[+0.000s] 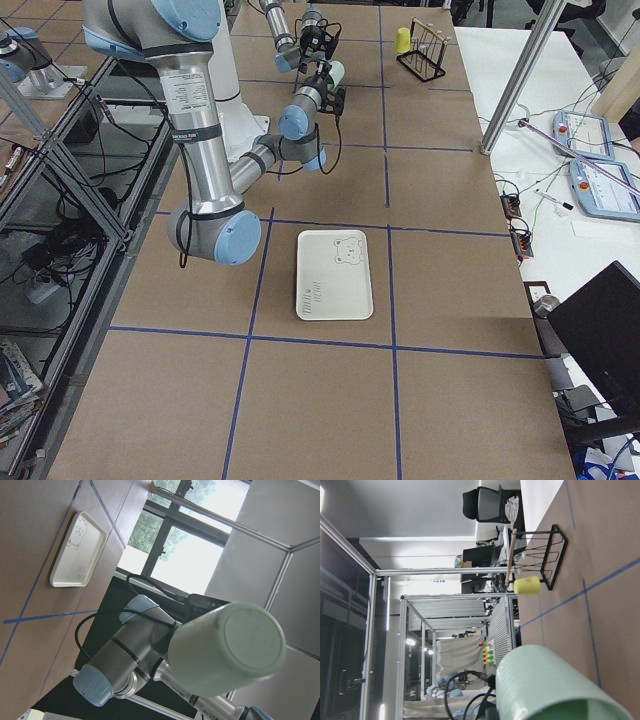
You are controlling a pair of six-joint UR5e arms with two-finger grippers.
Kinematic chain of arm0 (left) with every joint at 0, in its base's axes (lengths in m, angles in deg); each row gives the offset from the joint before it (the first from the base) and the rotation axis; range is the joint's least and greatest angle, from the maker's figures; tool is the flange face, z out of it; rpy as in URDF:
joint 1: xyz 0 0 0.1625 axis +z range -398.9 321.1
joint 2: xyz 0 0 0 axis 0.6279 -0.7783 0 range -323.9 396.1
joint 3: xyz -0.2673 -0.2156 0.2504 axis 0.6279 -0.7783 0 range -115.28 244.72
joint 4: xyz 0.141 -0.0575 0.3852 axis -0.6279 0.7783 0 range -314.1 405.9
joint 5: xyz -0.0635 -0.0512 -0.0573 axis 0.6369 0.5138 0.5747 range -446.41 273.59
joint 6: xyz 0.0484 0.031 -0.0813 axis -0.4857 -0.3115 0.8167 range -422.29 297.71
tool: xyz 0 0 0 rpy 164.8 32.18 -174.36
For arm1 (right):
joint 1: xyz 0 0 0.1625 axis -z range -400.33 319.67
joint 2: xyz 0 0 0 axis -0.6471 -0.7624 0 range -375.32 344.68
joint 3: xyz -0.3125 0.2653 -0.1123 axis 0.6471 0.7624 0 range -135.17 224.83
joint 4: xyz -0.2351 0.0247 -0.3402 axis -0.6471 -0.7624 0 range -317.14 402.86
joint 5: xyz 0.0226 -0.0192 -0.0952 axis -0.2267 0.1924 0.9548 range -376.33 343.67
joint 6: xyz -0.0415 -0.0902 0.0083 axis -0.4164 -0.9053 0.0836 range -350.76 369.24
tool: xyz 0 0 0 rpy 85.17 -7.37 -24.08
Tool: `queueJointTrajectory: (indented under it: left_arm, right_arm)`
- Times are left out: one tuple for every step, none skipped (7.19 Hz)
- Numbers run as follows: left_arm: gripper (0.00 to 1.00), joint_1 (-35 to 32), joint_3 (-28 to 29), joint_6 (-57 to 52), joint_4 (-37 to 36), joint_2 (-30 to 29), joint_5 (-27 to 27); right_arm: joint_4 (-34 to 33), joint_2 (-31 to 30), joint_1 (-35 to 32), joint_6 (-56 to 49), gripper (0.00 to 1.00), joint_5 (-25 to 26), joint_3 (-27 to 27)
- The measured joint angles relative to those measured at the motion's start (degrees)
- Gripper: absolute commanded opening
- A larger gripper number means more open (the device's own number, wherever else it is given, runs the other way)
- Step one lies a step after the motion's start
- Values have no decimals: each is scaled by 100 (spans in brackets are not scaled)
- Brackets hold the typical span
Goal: Left arm grabs green cup and hands to right arm on tray
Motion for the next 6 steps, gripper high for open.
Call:
queueJointTrajectory:
  left_arm:
    - [100, -10, 7, -26, -29, 8, -114]
    - [100, -26, 13, -138, -178, 15, -213]
    - [100, -52, 15, -339, -500, 18, -270]
    - [100, -109, 16, -601, -969, 20, -317]
    - [100, -211, 13, -938, -1535, 20, -360]
    - [100, -354, 11, -1253, -2119, 21, -376]
  right_arm:
    - [-33, -366, -168, -242, 0, 6, 22]
    - [-95, -779, -431, -411, 0, -11, 26]
    - [-257, -1128, -692, -635, 0, -39, 30]
    - [-578, -1358, -935, -923, 0, -142, 32]
    - [-1052, -1471, -1265, -1252, 1, -432, 25]
    - [-1595, -1515, -1688, -1571, 0, -799, 4]
